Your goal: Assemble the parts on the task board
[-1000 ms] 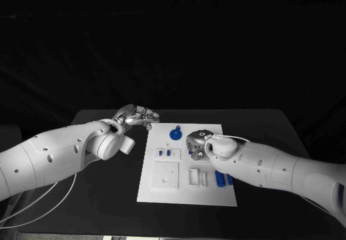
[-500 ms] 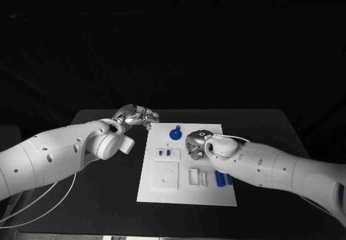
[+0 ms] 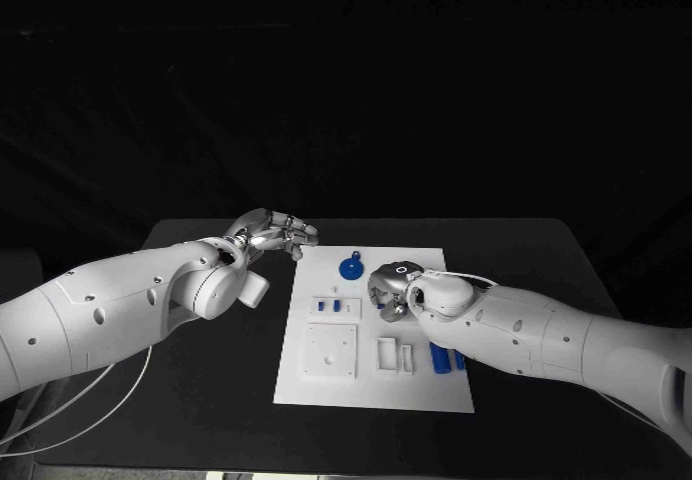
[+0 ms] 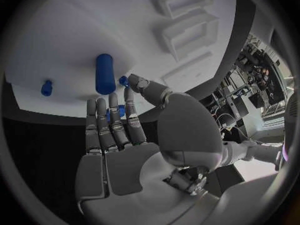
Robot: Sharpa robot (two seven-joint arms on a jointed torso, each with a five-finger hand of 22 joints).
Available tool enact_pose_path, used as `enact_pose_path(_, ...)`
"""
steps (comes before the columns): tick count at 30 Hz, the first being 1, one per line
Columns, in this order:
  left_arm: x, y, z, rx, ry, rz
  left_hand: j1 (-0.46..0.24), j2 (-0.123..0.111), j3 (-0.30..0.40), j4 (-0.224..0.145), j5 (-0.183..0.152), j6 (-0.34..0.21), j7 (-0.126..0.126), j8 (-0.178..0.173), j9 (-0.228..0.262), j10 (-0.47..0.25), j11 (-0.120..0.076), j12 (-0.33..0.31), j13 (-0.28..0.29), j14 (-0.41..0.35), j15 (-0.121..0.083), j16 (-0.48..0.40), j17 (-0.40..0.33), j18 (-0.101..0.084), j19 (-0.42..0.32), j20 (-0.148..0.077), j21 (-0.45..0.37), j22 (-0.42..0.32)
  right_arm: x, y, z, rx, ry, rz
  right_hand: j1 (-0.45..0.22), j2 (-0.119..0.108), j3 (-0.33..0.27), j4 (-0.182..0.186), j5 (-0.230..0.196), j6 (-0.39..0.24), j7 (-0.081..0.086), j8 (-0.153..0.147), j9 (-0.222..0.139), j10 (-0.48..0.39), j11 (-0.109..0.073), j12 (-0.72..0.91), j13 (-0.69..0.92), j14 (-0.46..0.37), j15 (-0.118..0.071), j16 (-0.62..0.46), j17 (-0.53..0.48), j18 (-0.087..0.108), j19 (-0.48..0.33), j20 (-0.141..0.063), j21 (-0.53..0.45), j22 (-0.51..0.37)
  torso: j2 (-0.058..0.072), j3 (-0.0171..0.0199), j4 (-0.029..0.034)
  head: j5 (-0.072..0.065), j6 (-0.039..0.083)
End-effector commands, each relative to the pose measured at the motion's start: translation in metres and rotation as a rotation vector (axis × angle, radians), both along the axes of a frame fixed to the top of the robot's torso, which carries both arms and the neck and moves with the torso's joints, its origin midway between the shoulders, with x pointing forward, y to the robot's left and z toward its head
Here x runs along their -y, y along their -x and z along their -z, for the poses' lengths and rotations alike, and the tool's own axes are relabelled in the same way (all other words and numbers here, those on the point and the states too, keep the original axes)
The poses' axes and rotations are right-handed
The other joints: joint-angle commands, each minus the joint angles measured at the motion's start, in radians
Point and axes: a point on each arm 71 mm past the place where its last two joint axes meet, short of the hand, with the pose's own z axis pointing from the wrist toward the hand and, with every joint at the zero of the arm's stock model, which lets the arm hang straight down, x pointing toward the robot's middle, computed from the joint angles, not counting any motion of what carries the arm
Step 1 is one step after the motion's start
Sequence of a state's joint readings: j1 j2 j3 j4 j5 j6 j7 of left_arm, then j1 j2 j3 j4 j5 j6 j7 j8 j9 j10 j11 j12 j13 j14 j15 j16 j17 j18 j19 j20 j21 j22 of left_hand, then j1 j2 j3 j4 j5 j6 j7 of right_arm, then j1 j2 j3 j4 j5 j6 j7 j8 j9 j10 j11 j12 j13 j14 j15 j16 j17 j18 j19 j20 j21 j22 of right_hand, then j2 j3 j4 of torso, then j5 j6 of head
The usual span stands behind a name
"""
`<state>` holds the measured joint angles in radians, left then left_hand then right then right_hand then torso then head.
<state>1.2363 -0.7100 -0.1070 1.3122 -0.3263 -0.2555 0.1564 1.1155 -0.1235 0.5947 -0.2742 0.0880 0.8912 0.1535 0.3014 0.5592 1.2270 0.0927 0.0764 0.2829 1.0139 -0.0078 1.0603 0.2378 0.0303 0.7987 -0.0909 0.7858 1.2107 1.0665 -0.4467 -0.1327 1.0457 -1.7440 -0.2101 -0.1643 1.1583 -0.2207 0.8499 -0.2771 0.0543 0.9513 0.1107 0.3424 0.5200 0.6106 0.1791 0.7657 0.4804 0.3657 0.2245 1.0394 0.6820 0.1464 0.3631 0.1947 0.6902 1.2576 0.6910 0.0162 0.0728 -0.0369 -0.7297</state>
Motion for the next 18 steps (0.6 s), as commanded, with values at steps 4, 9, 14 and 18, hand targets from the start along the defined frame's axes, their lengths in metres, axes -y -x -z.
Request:
enact_pose_path(4, 0.000, 0.000, -0.001, -0.003, 0.007, 0.006, -0.001, 0.008, -0.004, 0.003, 0.001, -0.005, 0.000, -0.006, 0.001, -0.003, 0.006, -0.005, 0.001, -0.002, 0.003, -0.007, 0.001, 0.013, -0.005, -0.012, -0.004, -0.001, -0.001, 0.004, 0.000, -0.009, -0.003, -0.045, 0.038, -0.004, -0.003, -0.006, -0.005, 0.006, 0.002, -0.004, 0.001, -0.004, -0.001, -0.013, -0.049, -0.036, 0.015, 0.009, -0.038, -0.020, -0.028, 0.004, -0.021, 0.001, -0.001, -0.0010, -0.0004, 0.002, -0.003)
enact_pose_path(9, -0.002, -0.001, -0.001, -0.003, 0.006, 0.003, -0.001, 0.008, -0.004, 0.003, 0.001, -0.005, -0.001, -0.006, 0.001, -0.003, 0.006, -0.005, 0.002, -0.002, 0.003, -0.007, 0.001, 0.013, -0.005, -0.012, -0.004, 0.000, -0.004, 0.007, -0.002, -0.001, -0.021, -0.065, 0.045, -0.007, -0.004, -0.006, -0.005, 0.008, 0.002, -0.005, 0.001, 0.000, 0.000, -0.013, -0.071, -0.046, 0.020, 0.021, -0.057, -0.021, -0.031, 0.006, -0.027, 0.004, 0.000, -0.0005, -0.0008, 0.002, -0.003)
enact_pose_path(14, -0.002, -0.001, -0.001, -0.003, 0.005, 0.001, -0.001, 0.008, -0.004, 0.003, 0.001, -0.005, 0.000, -0.006, 0.001, -0.004, 0.006, -0.005, 0.002, -0.002, 0.003, -0.008, 0.002, 0.013, -0.005, -0.012, -0.004, 0.000, -0.004, 0.007, -0.010, 0.066, -0.140, -0.058, 0.040, -0.014, -0.009, -0.002, -0.005, -0.006, 0.009, -0.015, -0.005, 0.006, 0.001, -0.009, -0.089, -0.047, 0.023, 0.036, -0.074, -0.020, -0.027, 0.007, -0.029, 0.007, 0.000, -0.0001, -0.0015, 0.002, -0.002)
enact_pose_path(18, -0.003, -0.001, -0.001, -0.004, 0.005, 0.001, 0.000, 0.008, -0.004, 0.002, 0.001, -0.005, 0.000, -0.006, 0.001, -0.004, 0.006, -0.005, 0.002, -0.002, 0.003, -0.008, 0.002, 0.013, -0.005, -0.012, -0.004, 0.000, 0.001, 0.006, -0.017, 0.108, -0.252, -0.039, 0.024, -0.034, -0.030, 0.005, -0.006, -0.042, 0.018, -0.035, -0.016, -0.003, 0.007, -0.012, -0.111, -0.057, 0.029, 0.039, -0.098, -0.021, -0.030, 0.009, -0.036, 0.008, -0.001, -0.0008, -0.0017, 0.001, 0.000)
